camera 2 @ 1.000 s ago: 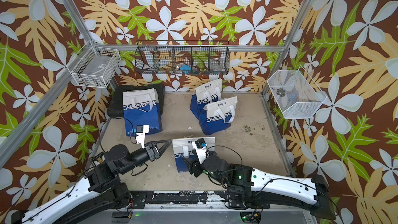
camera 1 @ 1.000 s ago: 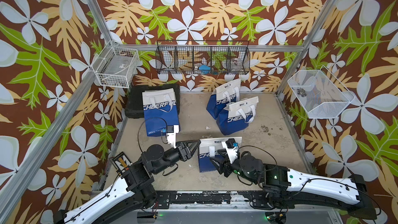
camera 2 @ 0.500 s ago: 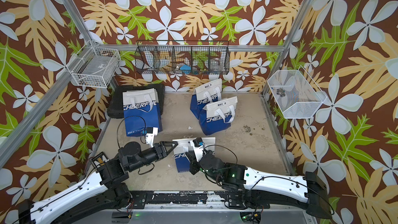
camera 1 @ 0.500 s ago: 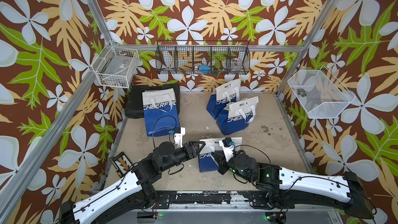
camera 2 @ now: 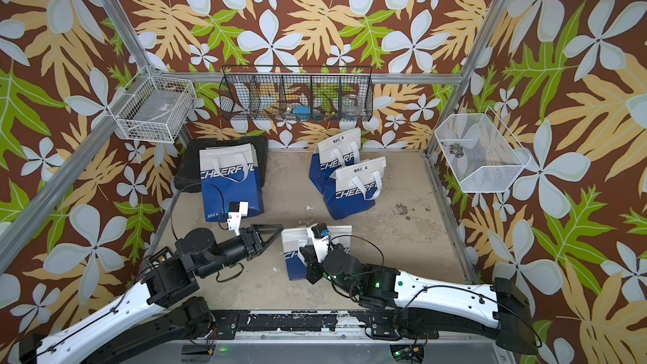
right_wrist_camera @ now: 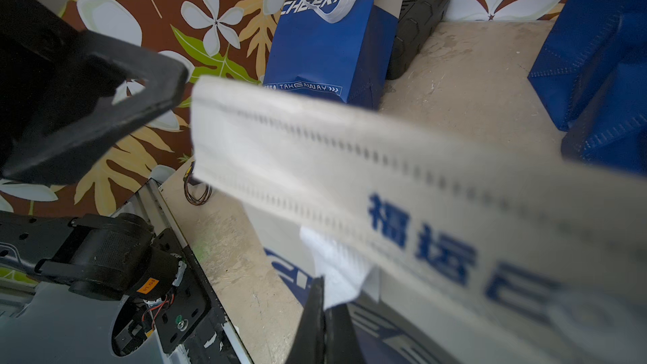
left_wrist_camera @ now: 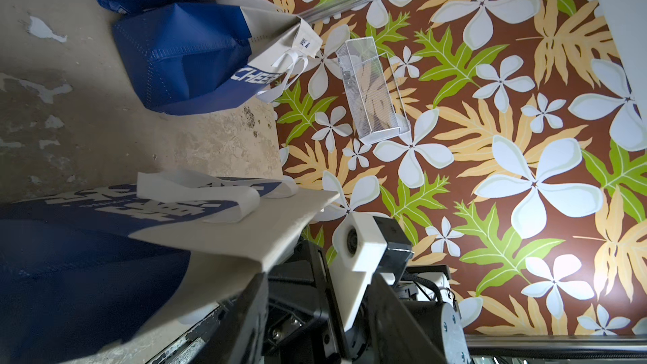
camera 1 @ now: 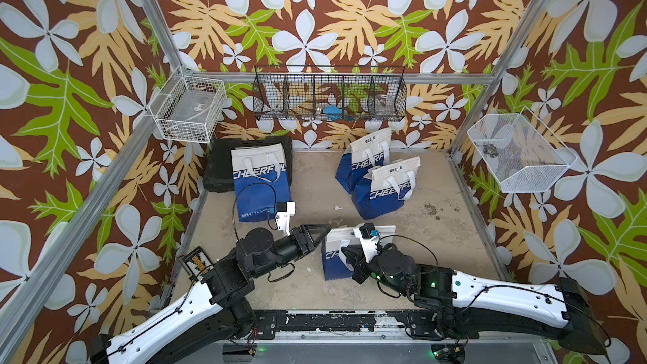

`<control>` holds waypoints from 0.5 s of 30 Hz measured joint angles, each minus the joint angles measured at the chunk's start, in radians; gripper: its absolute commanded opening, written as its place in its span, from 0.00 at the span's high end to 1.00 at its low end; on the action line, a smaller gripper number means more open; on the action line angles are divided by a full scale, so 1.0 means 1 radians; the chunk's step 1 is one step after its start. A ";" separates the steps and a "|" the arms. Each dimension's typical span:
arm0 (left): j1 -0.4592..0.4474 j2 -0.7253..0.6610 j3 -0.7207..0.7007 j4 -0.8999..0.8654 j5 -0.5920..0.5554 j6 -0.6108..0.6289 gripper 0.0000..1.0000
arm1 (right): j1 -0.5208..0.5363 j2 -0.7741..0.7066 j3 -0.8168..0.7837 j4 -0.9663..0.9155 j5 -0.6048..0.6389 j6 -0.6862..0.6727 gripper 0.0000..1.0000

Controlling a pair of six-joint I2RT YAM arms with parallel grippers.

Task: Open the takeout bag
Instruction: Open the takeout bag at the center of the board.

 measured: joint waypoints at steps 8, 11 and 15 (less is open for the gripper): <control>0.000 0.046 -0.023 -0.073 0.012 -0.030 0.52 | 0.000 -0.004 -0.004 0.001 0.000 0.002 1.00; 0.000 0.057 -0.054 -0.056 0.019 -0.052 0.52 | 0.000 -0.009 -0.006 0.000 -0.001 0.005 1.00; 0.000 0.064 -0.090 0.023 0.026 -0.079 0.52 | 0.000 -0.008 -0.011 0.002 -0.002 0.009 1.00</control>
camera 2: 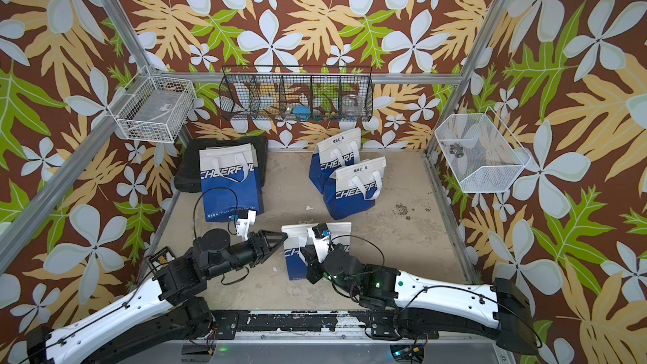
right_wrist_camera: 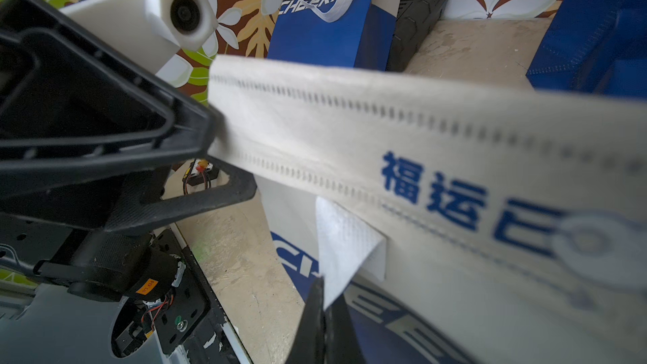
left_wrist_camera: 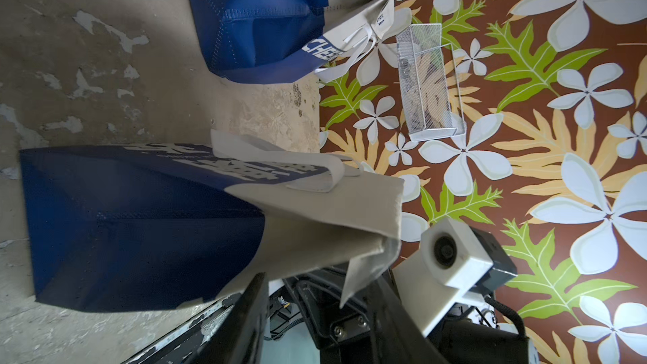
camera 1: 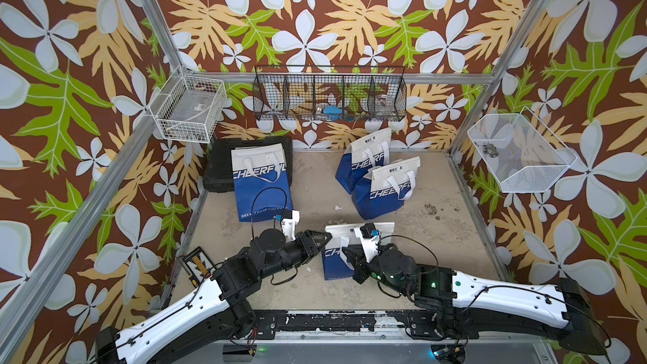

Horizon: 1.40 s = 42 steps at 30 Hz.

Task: Open the takeout bag
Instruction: Open the takeout bag at the center of the board.

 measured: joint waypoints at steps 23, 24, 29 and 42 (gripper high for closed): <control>0.000 0.082 -0.024 0.208 0.050 -0.054 0.67 | 0.000 0.039 0.019 0.025 -0.026 0.007 1.00; 0.000 0.093 -0.021 0.213 0.057 -0.054 0.71 | 0.000 0.039 0.019 0.025 -0.028 0.008 1.00; 0.000 0.135 0.023 0.223 0.057 -0.029 1.00 | 0.000 0.039 0.019 0.027 -0.030 0.011 1.00; -0.001 0.017 0.010 0.223 0.011 -0.085 1.00 | -0.051 -0.023 -0.055 0.027 0.042 0.066 1.00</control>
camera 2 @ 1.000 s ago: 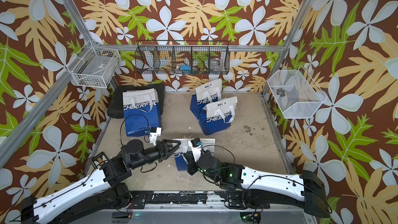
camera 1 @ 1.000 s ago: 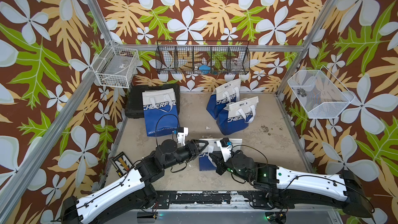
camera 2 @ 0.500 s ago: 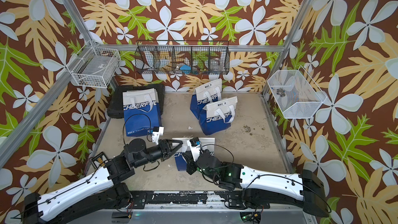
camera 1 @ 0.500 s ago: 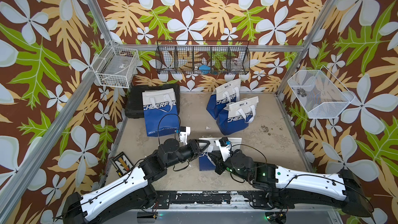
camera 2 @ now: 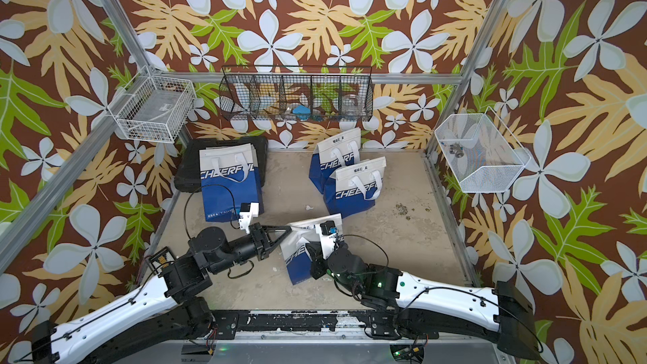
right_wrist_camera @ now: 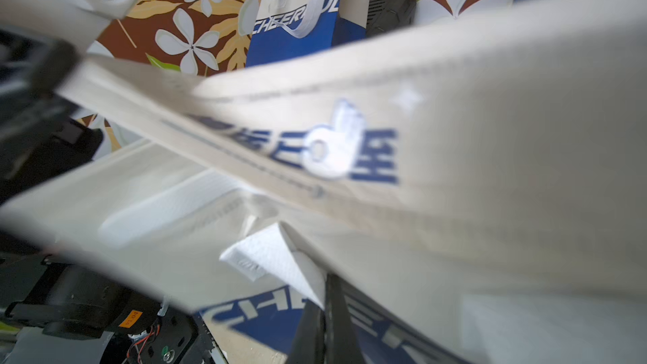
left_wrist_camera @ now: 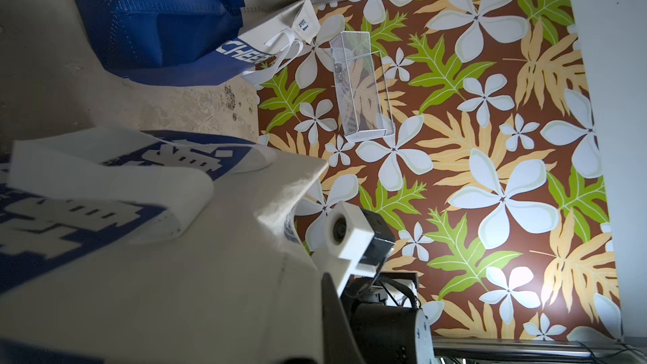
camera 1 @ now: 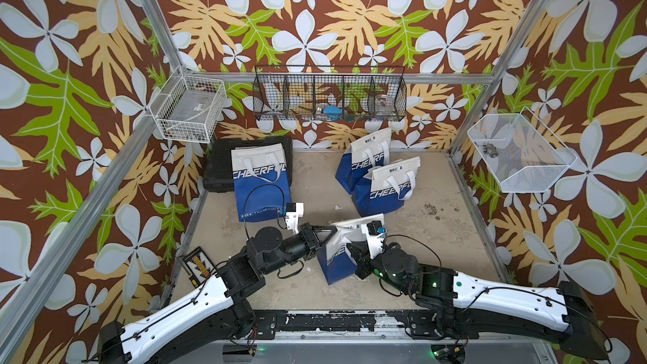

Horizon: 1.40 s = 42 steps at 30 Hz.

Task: Open the takeout bag
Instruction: Open the takeout bag at the center of the board.

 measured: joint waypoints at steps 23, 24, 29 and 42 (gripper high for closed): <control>0.000 -0.057 -0.037 0.076 -0.032 -0.105 1.00 | 0.093 0.024 0.405 -0.407 0.166 -0.386 0.40; 0.000 -0.059 -0.036 0.074 -0.032 -0.103 1.00 | 0.093 0.053 0.420 -0.425 0.172 -0.418 0.40; 0.000 -0.070 -0.034 0.052 -0.036 -0.100 1.00 | 0.094 0.118 0.478 -0.431 0.179 -0.533 0.50; 0.000 -0.083 -0.045 0.036 -0.050 -0.101 1.00 | 0.106 0.253 0.489 -0.348 0.290 -0.649 0.87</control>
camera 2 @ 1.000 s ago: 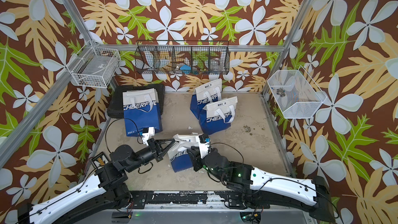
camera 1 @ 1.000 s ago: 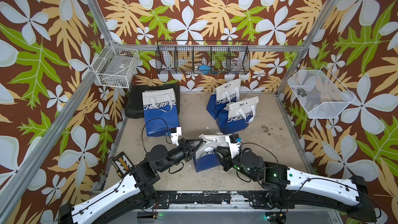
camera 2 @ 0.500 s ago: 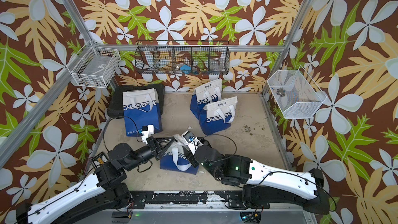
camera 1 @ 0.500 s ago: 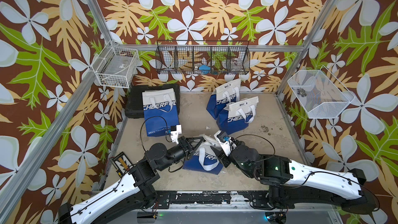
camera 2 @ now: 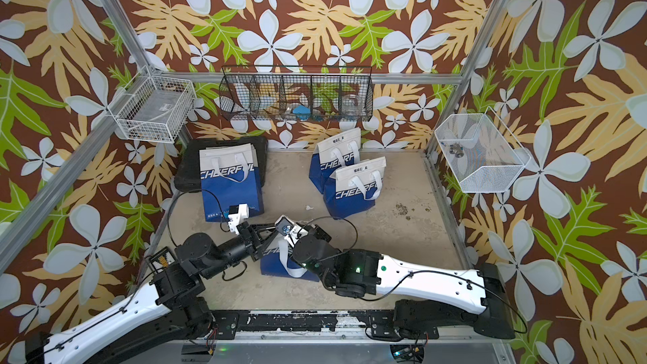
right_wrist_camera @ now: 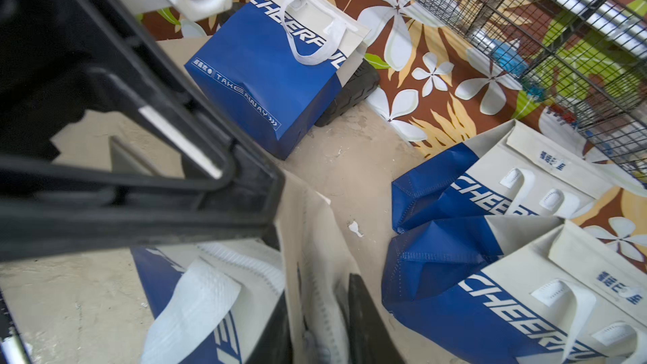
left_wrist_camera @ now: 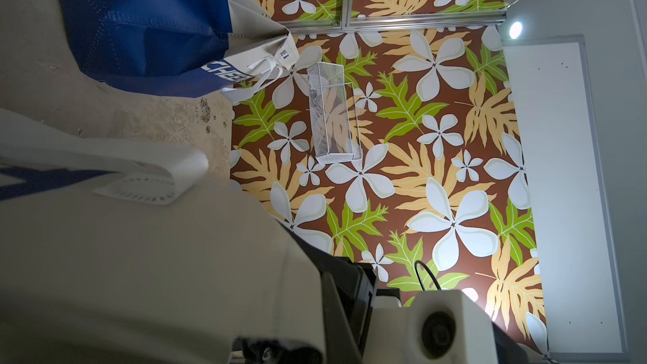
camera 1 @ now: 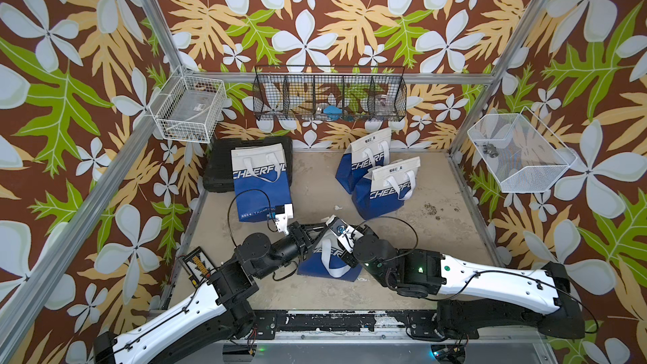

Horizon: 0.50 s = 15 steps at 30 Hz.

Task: Open the takeout bag
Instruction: Open the takeout bag at the center of the board.

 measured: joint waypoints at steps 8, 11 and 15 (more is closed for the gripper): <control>0.001 -0.010 -0.017 0.002 -0.010 -0.008 1.00 | -0.017 0.042 0.024 0.023 0.015 -0.043 1.00; 0.001 -0.020 -0.018 -0.005 -0.015 -0.010 0.83 | -0.018 0.043 0.018 0.034 0.007 -0.055 1.00; 0.000 -0.064 0.034 -0.085 -0.015 0.059 0.35 | -0.034 0.034 0.061 -0.025 0.006 -0.034 1.00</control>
